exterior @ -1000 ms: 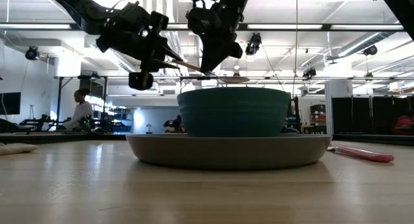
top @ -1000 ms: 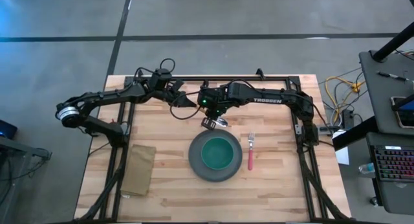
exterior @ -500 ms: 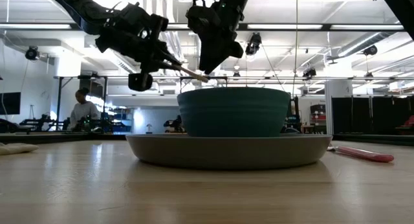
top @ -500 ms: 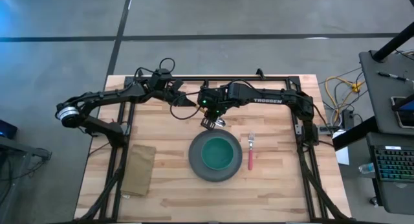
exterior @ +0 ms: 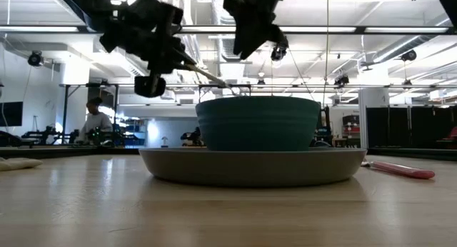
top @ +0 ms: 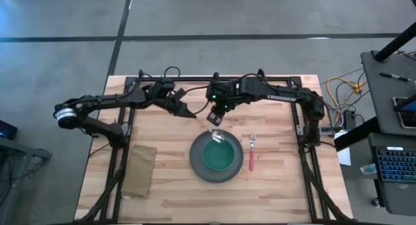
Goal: Set table place
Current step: Put the yellow spoon into the green bowl, then return to Home Position
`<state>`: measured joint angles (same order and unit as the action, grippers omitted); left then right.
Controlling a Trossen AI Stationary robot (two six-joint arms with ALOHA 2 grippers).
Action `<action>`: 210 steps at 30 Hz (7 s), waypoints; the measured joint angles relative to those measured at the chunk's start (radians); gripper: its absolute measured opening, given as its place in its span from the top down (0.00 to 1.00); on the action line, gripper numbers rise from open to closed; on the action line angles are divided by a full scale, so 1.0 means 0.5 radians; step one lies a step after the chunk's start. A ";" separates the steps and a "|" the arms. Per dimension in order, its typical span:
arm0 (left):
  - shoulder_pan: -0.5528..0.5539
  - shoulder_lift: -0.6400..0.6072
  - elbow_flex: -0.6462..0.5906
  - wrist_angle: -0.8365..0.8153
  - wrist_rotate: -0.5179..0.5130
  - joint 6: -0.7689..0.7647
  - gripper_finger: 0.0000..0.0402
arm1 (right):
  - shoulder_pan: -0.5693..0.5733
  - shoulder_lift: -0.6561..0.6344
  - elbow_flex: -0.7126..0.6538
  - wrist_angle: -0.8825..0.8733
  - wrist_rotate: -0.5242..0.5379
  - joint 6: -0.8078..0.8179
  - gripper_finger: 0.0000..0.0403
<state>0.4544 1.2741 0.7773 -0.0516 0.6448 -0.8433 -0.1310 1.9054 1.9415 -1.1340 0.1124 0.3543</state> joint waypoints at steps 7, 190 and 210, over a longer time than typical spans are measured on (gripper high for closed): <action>-0.212 -0.032 -0.006 -0.122 -0.141 -0.031 0.97 | 0.001 -0.026 0.000 -0.082 0.053 0.094 0.71; -0.423 -2.133 -1.544 0.869 -0.153 0.601 0.63 | 0.435 -3.715 -3.861 2.485 0.091 0.078 0.80; -0.424 -2.131 -1.544 0.871 -0.152 0.601 0.63 | 0.435 -3.716 -3.861 2.486 0.091 0.078 0.79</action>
<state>0.2424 0.2087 0.0051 0.3837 0.5686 -0.5426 0.0865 0.0475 0.0109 0.1088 0.1581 0.3931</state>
